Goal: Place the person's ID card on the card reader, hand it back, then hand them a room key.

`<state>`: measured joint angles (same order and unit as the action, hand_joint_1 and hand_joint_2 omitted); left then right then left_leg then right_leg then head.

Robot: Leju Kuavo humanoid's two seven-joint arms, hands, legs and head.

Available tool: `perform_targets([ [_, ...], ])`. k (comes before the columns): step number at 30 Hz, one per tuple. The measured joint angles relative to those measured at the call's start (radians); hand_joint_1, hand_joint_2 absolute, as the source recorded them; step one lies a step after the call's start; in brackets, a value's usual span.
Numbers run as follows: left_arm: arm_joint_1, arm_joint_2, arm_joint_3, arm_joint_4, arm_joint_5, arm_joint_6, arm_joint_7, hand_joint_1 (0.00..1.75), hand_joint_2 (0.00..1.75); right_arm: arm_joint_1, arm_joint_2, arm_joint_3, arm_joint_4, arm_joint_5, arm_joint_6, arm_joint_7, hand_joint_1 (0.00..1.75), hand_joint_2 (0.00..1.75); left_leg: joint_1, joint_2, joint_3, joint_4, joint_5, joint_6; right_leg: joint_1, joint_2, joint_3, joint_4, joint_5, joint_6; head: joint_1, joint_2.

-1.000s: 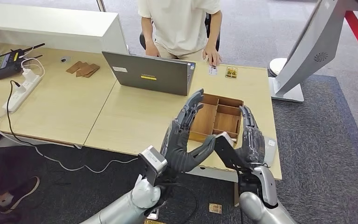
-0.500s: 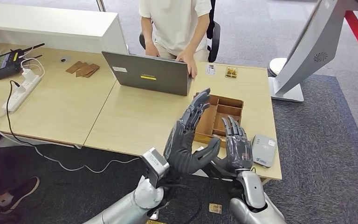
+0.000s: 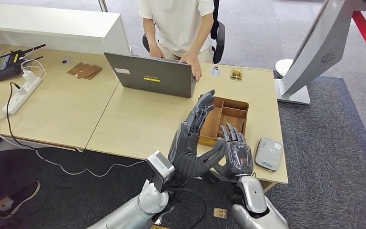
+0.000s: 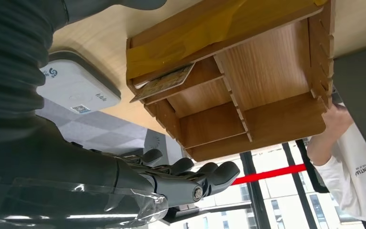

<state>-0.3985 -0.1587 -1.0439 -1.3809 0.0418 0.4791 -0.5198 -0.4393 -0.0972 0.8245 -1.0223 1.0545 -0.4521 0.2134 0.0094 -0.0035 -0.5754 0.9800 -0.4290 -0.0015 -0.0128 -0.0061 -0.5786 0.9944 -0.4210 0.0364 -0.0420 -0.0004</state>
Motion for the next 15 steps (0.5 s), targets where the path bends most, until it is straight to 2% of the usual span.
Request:
perform_targets([
  [5, 0.0, 0.0, -0.001, -0.002, 0.003, 0.005, 0.004, 0.0, 1.75, -0.007, 0.008, 0.006, 0.021, 0.033, -0.01, 0.004, 0.0, 1.75, 0.0, 0.0, 0.0, 0.0, 0.0, 0.0, 0.0, 0.0, 0.0, 0.0, 0.0, 0.0, 0.0, 0.0],
  [11, 0.001, -0.003, -0.006, -0.003, 0.003, -0.001, 0.007, 0.0, 1.75, -0.039, 0.014, 0.013, 0.091, 0.151, -0.106, 0.052, 0.0, 1.75, 0.0, 0.0, 0.0, 0.0, 0.0, 0.0, 0.0, 0.0, 0.0, 0.0, 0.0, 0.0, 0.0, 0.0],
  [15, 0.001, -0.006, -0.011, -0.003, 0.001, 0.001, 0.008, 0.0, 1.75, -0.058, 0.014, 0.017, 0.146, 0.172, -0.138, 0.052, 0.0, 1.75, 0.0, 0.0, 0.0, 0.0, 0.0, 0.0, 0.0, 0.0, 0.0, 0.0, 0.0, 0.0, 0.0, 0.0],
])
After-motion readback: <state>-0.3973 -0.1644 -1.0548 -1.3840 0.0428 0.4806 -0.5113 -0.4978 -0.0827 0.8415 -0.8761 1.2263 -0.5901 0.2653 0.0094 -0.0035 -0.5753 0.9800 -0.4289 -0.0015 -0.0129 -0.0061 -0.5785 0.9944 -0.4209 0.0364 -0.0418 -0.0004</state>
